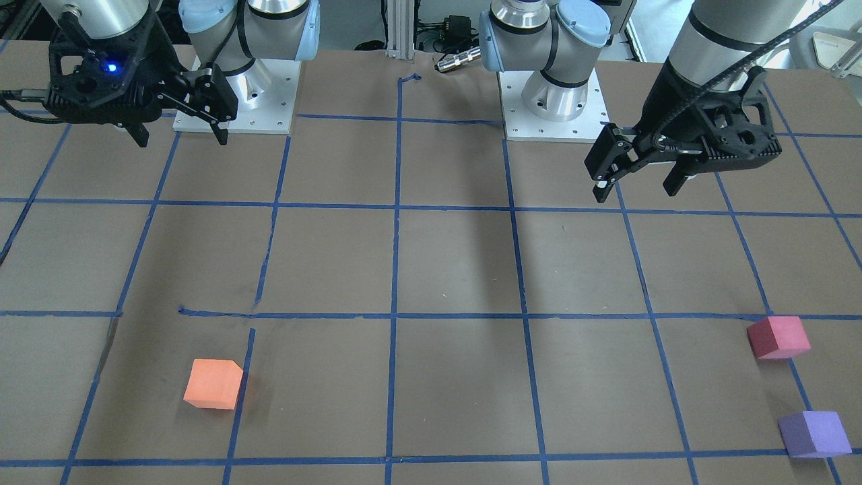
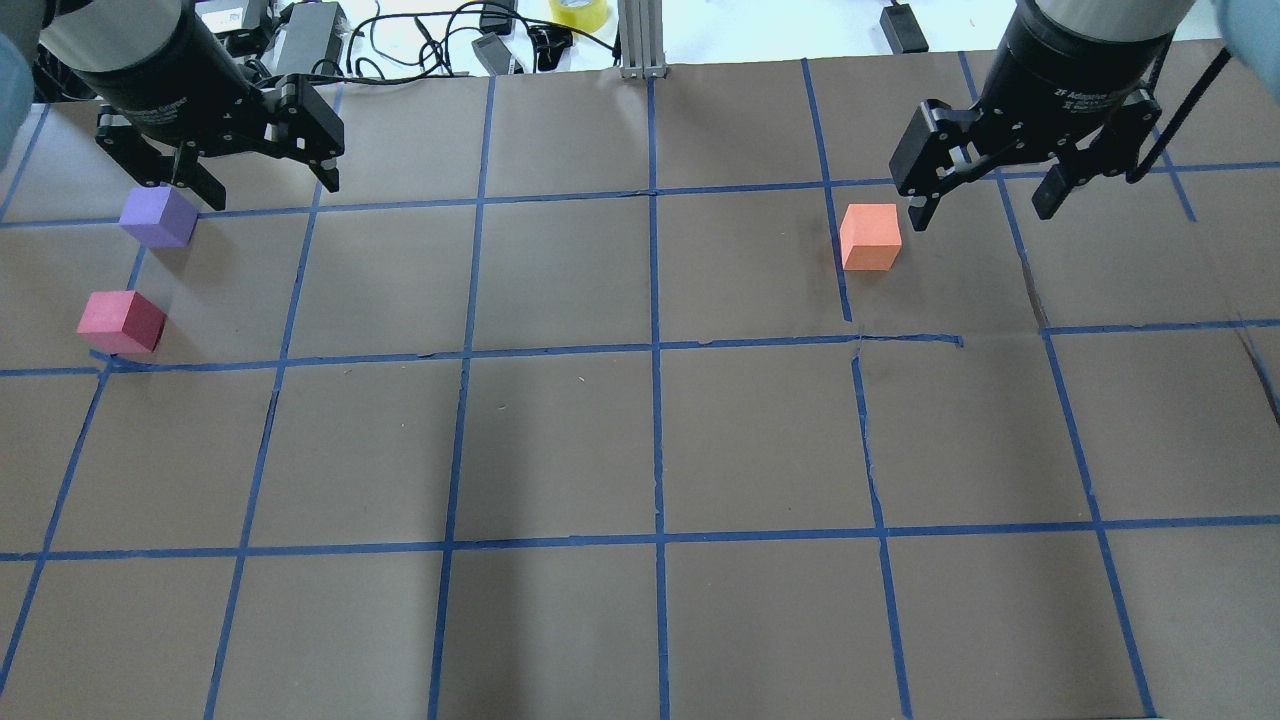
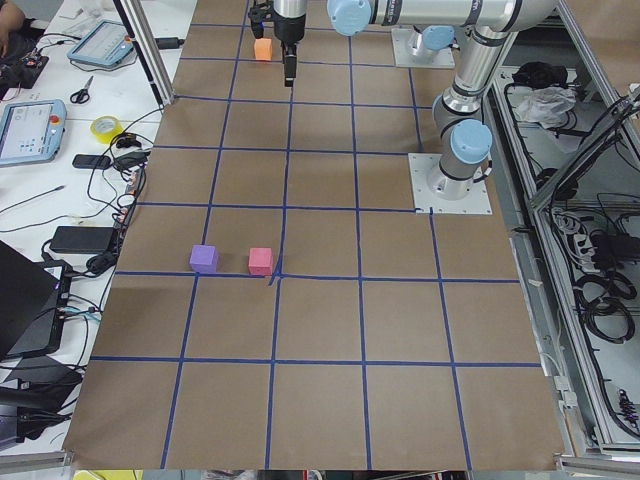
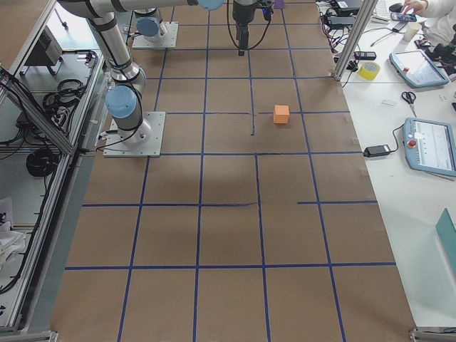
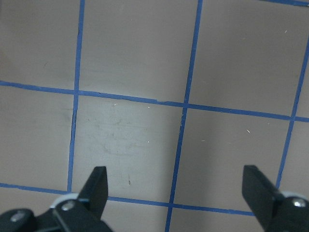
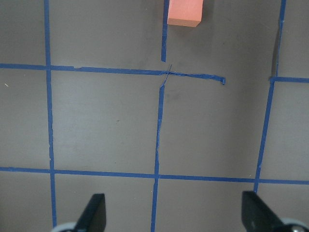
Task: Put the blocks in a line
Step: 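Move the right gripper above the orange cube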
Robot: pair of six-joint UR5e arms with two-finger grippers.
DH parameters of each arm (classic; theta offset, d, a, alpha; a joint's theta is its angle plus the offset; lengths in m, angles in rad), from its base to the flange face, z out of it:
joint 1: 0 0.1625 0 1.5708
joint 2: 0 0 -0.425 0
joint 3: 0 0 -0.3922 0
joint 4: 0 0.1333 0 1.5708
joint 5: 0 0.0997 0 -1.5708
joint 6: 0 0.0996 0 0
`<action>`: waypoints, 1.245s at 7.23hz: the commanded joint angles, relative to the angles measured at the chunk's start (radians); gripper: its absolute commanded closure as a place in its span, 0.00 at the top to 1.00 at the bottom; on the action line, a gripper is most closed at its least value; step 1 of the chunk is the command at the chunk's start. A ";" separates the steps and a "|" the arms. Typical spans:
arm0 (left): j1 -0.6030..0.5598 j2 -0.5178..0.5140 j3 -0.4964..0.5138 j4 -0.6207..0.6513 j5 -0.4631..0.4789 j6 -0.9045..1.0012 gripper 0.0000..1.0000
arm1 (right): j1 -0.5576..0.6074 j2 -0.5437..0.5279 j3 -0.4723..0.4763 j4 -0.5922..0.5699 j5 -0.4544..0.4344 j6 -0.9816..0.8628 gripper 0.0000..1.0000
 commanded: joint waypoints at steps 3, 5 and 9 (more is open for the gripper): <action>0.000 -0.002 0.001 0.000 0.000 0.000 1.00 | -0.001 -0.001 0.006 0.007 0.007 0.000 1.00; 0.000 -0.004 0.002 0.002 0.000 -0.002 1.00 | -0.001 0.008 0.006 -0.001 0.018 -0.002 1.00; 0.000 -0.004 0.002 0.002 -0.002 0.000 1.00 | -0.016 0.040 0.006 -0.154 0.005 -0.011 1.00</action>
